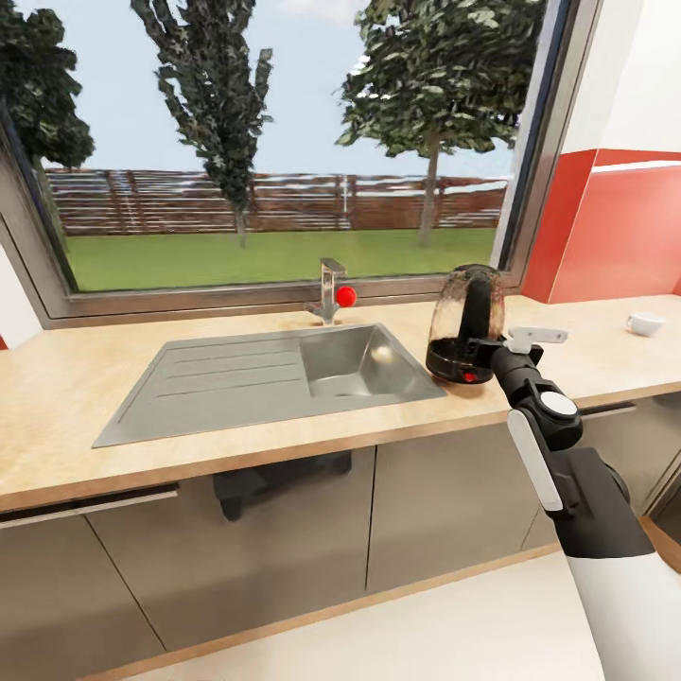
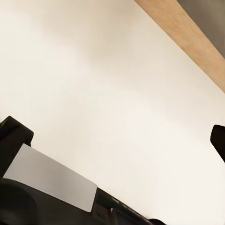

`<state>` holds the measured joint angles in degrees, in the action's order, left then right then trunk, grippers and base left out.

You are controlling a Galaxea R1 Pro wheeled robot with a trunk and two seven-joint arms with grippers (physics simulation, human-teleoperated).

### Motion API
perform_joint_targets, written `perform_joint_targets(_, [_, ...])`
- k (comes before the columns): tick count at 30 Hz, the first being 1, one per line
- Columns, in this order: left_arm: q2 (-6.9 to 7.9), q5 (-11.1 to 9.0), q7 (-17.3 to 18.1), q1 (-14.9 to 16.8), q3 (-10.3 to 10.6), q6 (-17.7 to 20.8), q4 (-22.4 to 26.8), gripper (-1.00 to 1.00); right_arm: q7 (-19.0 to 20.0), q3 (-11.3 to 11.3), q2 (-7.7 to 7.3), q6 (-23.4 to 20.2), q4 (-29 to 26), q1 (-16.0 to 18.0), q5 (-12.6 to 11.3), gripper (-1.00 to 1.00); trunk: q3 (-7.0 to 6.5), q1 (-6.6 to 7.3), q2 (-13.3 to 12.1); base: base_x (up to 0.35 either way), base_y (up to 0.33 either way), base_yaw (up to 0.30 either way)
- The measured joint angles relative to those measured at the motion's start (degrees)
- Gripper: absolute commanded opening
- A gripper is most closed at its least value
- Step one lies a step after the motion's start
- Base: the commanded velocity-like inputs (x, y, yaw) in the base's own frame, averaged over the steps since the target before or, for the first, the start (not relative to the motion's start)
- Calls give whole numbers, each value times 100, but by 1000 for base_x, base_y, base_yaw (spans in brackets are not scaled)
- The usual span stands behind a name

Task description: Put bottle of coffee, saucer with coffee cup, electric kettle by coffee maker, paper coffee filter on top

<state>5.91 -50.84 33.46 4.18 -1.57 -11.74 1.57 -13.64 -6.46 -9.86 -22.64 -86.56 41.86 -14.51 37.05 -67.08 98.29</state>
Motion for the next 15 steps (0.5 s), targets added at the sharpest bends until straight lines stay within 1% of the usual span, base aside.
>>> perform_joint_targets(15, [15,-2,-18,0,-26,-1,0,100,2,-6,0,8,-15,0,-5,-100,0,0,0,0,0,0])
